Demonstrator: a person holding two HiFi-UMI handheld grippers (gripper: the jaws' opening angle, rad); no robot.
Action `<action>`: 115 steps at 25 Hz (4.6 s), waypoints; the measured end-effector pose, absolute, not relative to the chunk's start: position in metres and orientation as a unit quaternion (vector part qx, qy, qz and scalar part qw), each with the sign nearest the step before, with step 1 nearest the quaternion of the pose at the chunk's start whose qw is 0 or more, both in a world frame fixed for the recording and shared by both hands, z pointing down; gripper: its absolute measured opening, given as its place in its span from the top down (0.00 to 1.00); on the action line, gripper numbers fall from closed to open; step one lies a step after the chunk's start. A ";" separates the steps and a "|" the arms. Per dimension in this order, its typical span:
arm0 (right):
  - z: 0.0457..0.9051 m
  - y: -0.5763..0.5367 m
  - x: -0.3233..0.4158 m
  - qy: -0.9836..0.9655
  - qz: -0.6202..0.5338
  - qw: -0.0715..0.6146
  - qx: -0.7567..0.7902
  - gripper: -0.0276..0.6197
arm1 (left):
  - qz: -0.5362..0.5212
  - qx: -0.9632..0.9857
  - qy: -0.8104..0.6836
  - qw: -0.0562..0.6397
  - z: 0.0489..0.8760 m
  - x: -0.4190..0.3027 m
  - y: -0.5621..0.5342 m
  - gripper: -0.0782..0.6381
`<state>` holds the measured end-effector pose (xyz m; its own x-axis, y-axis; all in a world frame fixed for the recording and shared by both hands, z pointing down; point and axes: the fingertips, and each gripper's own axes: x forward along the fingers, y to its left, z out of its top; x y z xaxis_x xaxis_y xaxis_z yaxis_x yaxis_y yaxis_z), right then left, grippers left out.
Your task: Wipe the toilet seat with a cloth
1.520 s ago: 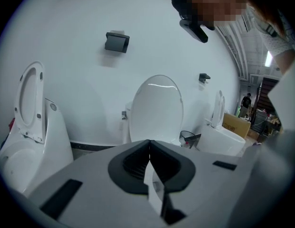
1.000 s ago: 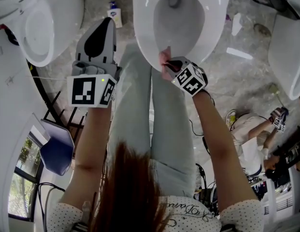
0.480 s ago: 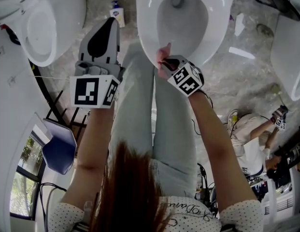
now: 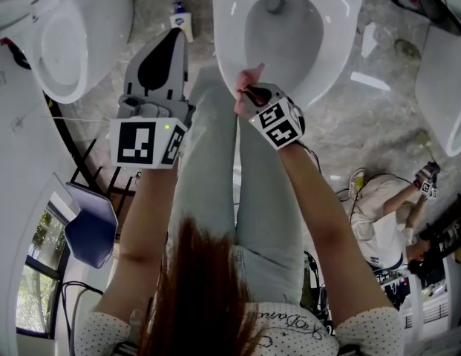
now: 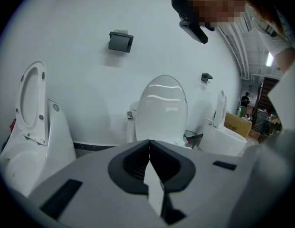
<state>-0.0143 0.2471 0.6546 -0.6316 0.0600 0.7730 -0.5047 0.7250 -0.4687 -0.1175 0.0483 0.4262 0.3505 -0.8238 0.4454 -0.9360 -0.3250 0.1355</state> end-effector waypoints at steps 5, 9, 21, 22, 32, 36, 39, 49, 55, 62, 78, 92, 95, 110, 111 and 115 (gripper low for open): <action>0.653 0.235 -0.019 -0.826 0.367 0.394 0.168 0.87 | 0.150 0.798 -0.551 0.189 0.428 -0.124 0.047 0.88; 0.653 0.227 -0.022 -0.820 0.376 0.397 0.170 0.87 | 0.149 0.798 -0.552 0.191 0.429 -0.129 0.045 0.88; 0.658 0.180 -0.039 -0.810 0.408 0.367 0.208 0.86 | 0.150 0.801 -0.545 0.198 0.435 -0.143 0.036 0.88; 0.657 0.177 -0.040 -0.809 0.409 0.365 0.211 0.86 | 0.151 0.802 -0.543 0.199 0.435 -0.144 0.034 0.88; 0.656 0.145 -0.050 -0.802 0.425 0.343 0.241 0.86 | 0.152 0.809 -0.532 0.200 0.436 -0.152 0.016 0.88; 0.656 0.136 -0.053 -0.799 0.431 0.337 0.250 0.86 | 0.153 0.811 -0.528 0.199 0.437 -0.157 0.007 0.88; 0.656 0.128 -0.054 -0.794 0.442 0.326 0.263 0.86 | 0.155 0.813 -0.525 0.198 0.437 -0.158 0.002 0.88; 0.655 0.094 -0.058 -0.781 0.466 0.287 0.301 0.85 | 0.154 0.818 -0.517 0.200 0.437 -0.158 -0.009 0.88; 0.656 0.078 -0.058 -0.772 0.477 0.268 0.323 0.85 | 0.153 0.820 -0.514 0.201 0.439 -0.160 -0.015 0.88; 0.657 0.060 -0.054 -0.747 0.511 0.226 0.360 0.85 | 0.155 0.821 -0.513 0.199 0.437 -0.163 -0.021 0.88; 0.658 0.023 -0.043 -0.697 0.561 0.151 0.420 0.86 | 0.154 0.826 -0.506 0.195 0.429 -0.160 -0.033 0.88; 0.658 -0.016 -0.022 -0.625 0.612 0.057 0.481 0.86 | 0.156 0.826 -0.507 0.192 0.425 -0.161 -0.040 0.88; 0.657 -0.020 -0.020 -0.616 0.616 0.046 0.489 0.86 | 0.155 0.826 -0.507 0.191 0.424 -0.160 -0.040 0.88; 0.648 -0.052 -0.001 -0.644 0.569 0.041 0.509 0.87 | 0.158 0.825 -0.507 0.193 0.426 -0.162 -0.036 0.88; 0.646 -0.055 0.000 -0.658 0.555 0.055 0.506 0.87 | 0.158 0.825 -0.507 0.194 0.426 -0.162 -0.035 0.88; 0.639 -0.070 0.004 -0.703 0.498 0.102 0.497 0.87 | 0.160 0.825 -0.505 0.196 0.428 -0.160 -0.033 0.88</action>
<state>0.0036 -0.0699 0.6390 -0.4844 -0.5974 0.6391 -0.8007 0.0085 -0.5990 -0.1596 -0.0334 0.4275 0.4389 -0.7713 0.4610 -0.8961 -0.4132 0.1617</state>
